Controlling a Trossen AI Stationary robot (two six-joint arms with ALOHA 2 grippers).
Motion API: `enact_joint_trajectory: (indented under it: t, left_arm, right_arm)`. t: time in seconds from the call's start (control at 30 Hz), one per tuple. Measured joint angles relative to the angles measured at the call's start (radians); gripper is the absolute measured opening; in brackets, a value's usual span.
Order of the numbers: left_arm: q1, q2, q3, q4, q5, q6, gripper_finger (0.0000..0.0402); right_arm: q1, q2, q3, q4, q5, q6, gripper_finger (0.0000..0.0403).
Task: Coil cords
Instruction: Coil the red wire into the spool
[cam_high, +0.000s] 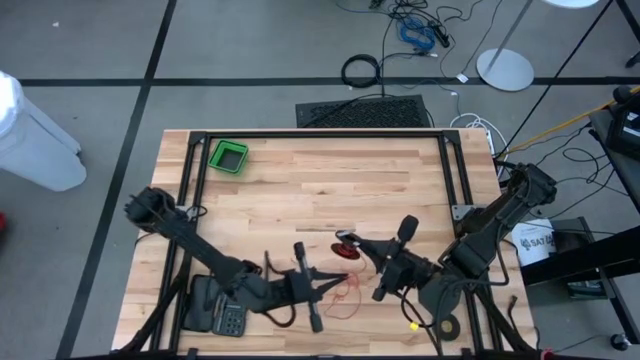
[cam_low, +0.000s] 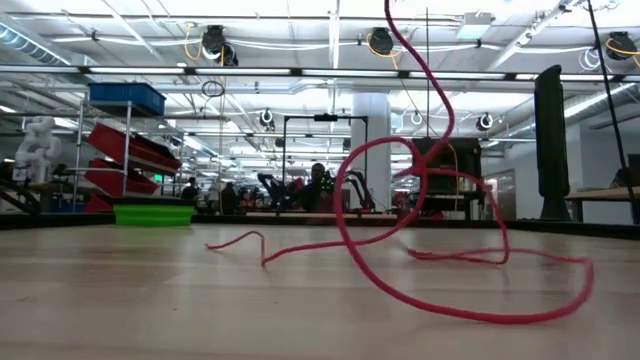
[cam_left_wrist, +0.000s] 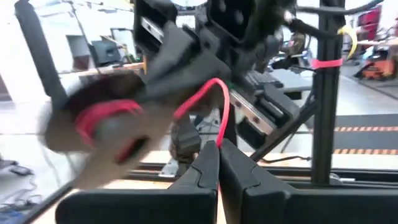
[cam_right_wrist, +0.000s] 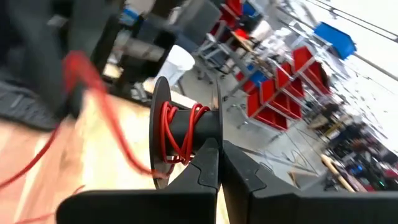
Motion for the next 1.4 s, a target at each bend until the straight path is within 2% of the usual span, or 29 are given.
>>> enact_joint_trajectory:
  t: [0.27, 0.53, 0.83, 1.17, 1.27, 1.4]
  left_arm:
    - [-0.061, -0.023, 0.0, -0.002, -0.174, 0.127, 0.0001]
    - [-0.093, -0.029, 0.0, -0.002, -0.329, 0.237, 0.0001]
    - [-0.111, -0.029, 0.0, -0.033, -0.333, 0.312, 0.0001]
    - [-0.112, -0.029, 0.0, -0.109, -0.325, 0.303, 0.0001]
    - [-0.11, -0.029, 0.0, -0.106, -0.291, 0.303, 0.0001]
    - [-0.101, -0.029, 0.0, -0.108, -0.187, 0.299, 0.0001]
  right_arm:
    - [0.0, 0.0, 0.0, -0.076, -0.051, -0.007, 0.0]
    - [0.011, 0.0, 0.0, -0.081, -0.205, -0.046, 0.0]
    - [0.072, -0.001, 0.086, -0.169, -0.224, 0.042, 0.0]
    - [0.148, -0.001, 0.127, -0.17, -0.223, 0.064, 0.0]
    - [0.155, -0.001, 0.13, -0.146, -0.222, 0.058, 0.0]
    - [0.156, -0.001, 0.13, -0.113, -0.216, 0.049, 0.0]
